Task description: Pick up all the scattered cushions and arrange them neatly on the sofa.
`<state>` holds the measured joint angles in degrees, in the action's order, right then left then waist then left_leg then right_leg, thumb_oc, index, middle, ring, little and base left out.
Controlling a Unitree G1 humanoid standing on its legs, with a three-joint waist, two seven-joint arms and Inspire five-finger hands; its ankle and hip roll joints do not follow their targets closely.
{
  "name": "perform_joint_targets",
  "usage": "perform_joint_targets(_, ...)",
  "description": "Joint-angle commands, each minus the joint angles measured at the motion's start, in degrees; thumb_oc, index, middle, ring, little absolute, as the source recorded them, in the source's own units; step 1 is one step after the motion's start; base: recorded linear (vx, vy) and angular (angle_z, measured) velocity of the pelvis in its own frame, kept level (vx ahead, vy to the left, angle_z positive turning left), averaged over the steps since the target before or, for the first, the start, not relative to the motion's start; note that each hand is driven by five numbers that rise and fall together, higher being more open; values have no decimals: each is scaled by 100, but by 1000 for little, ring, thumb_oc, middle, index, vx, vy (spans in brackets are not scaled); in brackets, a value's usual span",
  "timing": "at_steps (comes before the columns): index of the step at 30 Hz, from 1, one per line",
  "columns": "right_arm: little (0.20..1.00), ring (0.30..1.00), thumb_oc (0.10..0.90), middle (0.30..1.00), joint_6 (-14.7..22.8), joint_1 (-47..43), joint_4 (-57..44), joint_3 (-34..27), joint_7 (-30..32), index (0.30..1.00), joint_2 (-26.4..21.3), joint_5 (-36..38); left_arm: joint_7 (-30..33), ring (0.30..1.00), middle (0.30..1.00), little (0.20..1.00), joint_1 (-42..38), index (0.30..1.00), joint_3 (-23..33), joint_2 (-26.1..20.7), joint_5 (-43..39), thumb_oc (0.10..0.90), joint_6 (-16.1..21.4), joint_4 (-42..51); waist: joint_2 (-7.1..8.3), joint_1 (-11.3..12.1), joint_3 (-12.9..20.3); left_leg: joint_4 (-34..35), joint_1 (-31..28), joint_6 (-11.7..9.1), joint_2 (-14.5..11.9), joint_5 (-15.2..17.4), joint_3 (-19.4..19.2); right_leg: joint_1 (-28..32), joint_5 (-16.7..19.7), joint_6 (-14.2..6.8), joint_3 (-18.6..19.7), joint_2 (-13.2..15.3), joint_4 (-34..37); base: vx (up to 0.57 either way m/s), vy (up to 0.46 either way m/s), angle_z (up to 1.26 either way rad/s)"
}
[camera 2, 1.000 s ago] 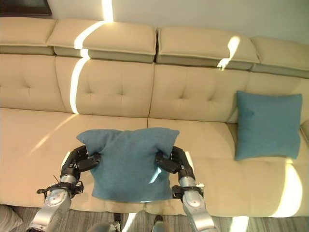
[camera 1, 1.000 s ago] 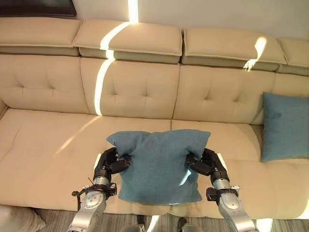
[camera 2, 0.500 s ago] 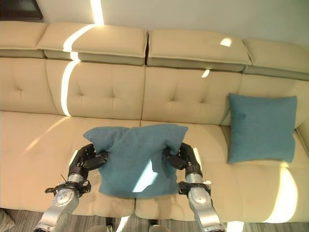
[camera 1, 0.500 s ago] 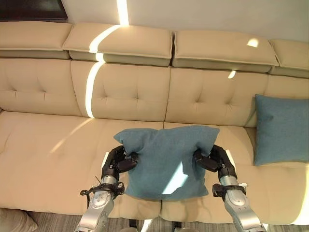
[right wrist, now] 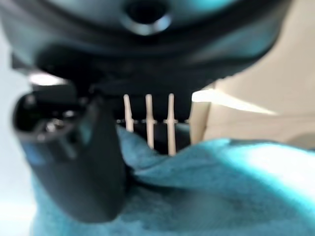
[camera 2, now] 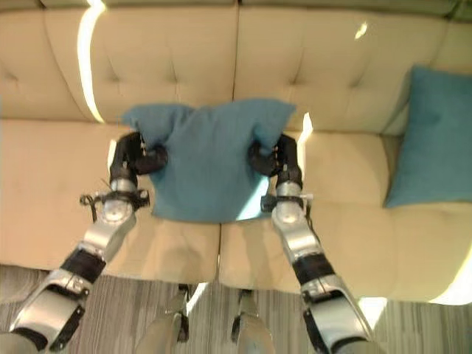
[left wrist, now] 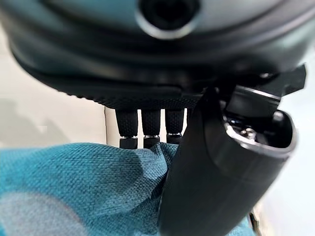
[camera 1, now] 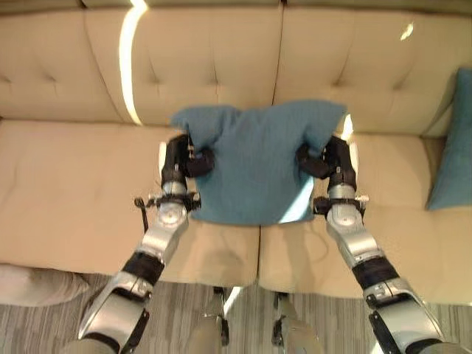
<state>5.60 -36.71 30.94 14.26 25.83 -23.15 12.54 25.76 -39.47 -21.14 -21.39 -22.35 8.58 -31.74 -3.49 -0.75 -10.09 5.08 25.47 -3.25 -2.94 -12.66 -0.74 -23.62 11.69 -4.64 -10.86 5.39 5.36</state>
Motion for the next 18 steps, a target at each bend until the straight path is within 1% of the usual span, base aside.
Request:
perform_joint_targets(1, 300, 300, 400, 300, 963, -1002, -779, 346, 149, 300, 117, -103, 83, 300, 300, 300, -1281, 300, -590, 30, 589, 400, 1031, 521, 359, -37, 551, -8, -188, -229, 227, 729, -75, 42, -618, -450, 269, 130, -36, 0, 0, 0)
perform_joint_targets(3, 300, 300, 400, 300, 976, -1435, -558, 412, 322, 300, 15, -177, 226, 300, 300, 300, -1748, 300, -685, -135, 708, 400, 1004, 239, 371, -34, 486, -8, -140, -255, 213, 698, -94, -22, -596, -465, 276, 136, -36, 11, 7, 2)
perform_joint_targets(8, 300, 300, 400, 300, 999, -1816, -385, 462, 470, 300, -102, -262, 354, 300, 300, 300, -2150, 300, -716, -267, 777, 400, 1028, 90, 379, -24, 419, -8, -97, -273, 203, 674, -104, -78, -584, -480, 273, 124, -36, 12, 4, -1)
perform_joint_targets(9, 300, 300, 400, 300, 996, -2028, -327, 495, 525, 300, -182, -265, 411, 300, 300, 300, -2371, 300, -756, -332, 785, 400, 1039, 70, 387, -22, 396, -8, -78, -283, 197, 672, -106, -103, -585, -493, 272, 123, -36, 37, 3, -2)
perform_joint_targets(12, 300, 300, 400, 300, 978, -2241, -337, 517, 611, 300, -277, -337, 485, 300, 300, 300, -2580, 300, -765, -348, 802, 400, 1073, 135, 399, -13, 378, -8, -81, -299, 184, 711, -101, -114, -617, -499, 265, 107, -36, 34, -2, -2)
perform_joint_targets(15, 300, 300, 400, 300, 1021, -2524, -273, 519, 776, 300, -295, -455, 538, 300, 300, 300, -2857, 300, -833, -331, 807, 400, 1076, -35, 425, -37, 406, -8, -34, -301, 208, 692, -93, -171, -579, -507, 260, 98, -36, 0, 0, 0)
perform_joint_targets(17, 300, 300, 400, 300, 1026, -2686, -192, 567, 874, 300, -332, -566, 560, 300, 300, 300, -2919, 300, -826, -299, 762, 400, 1112, -112, 428, -34, 435, -8, -12, -302, 206, 723, -79, -208, -601, -513, 266, 80, -36, 0, 0, 0)
perform_joint_targets(18, 300, 300, 400, 300, 1013, -2733, -161, 573, 908, 300, -349, -604, 560, 300, 300, 300, -2935, 300, -837, -307, 765, 400, 1120, -124, 435, -44, 461, -8, 39, -299, 213, 688, -71, -265, -563, -515, 261, 92, -36, 0, 0, 0)
